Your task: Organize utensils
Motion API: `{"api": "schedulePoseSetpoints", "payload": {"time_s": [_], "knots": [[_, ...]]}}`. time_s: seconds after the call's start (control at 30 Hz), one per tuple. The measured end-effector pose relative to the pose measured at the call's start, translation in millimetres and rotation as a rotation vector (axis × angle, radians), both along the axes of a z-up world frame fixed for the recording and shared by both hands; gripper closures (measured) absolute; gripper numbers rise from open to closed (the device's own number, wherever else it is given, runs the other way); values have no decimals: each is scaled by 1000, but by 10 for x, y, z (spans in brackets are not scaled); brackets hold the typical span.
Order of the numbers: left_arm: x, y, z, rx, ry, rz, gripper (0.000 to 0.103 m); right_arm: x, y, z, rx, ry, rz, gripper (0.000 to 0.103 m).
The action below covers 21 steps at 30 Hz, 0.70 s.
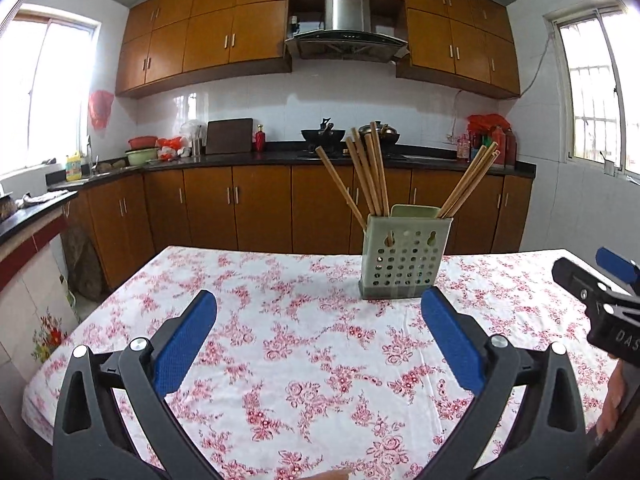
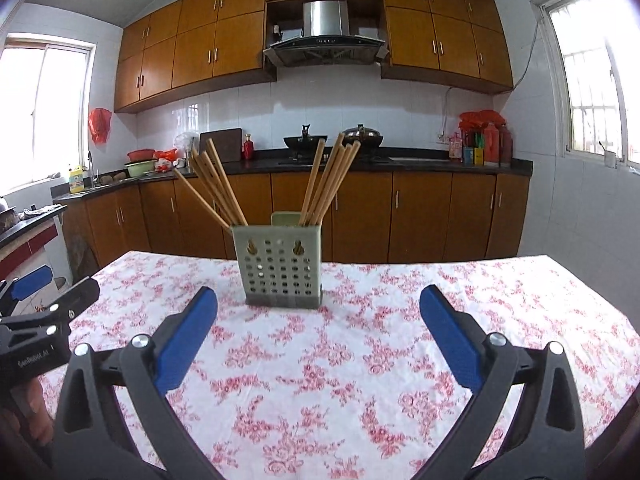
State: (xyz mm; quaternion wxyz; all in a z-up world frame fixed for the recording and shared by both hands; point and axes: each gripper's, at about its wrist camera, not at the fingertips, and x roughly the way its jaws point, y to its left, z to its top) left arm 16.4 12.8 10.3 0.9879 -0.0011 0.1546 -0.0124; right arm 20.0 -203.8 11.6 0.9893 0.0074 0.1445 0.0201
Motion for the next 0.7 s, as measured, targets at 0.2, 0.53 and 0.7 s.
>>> {"api": "schedulePoseSetpoints", "payload": {"time_s": [0.2, 0.53, 0.7], "knots": [[-68, 7, -75, -3, 4, 7, 2, -47, 14, -129, -9, 24, 1, 4], [-110, -14, -123, -2, 10, 10, 2, -71, 21, -174, -11, 32, -2, 4], [-110, -11, -122, -3, 8, 9, 2, -64, 8, -187, -3, 36, -9, 4]]}}
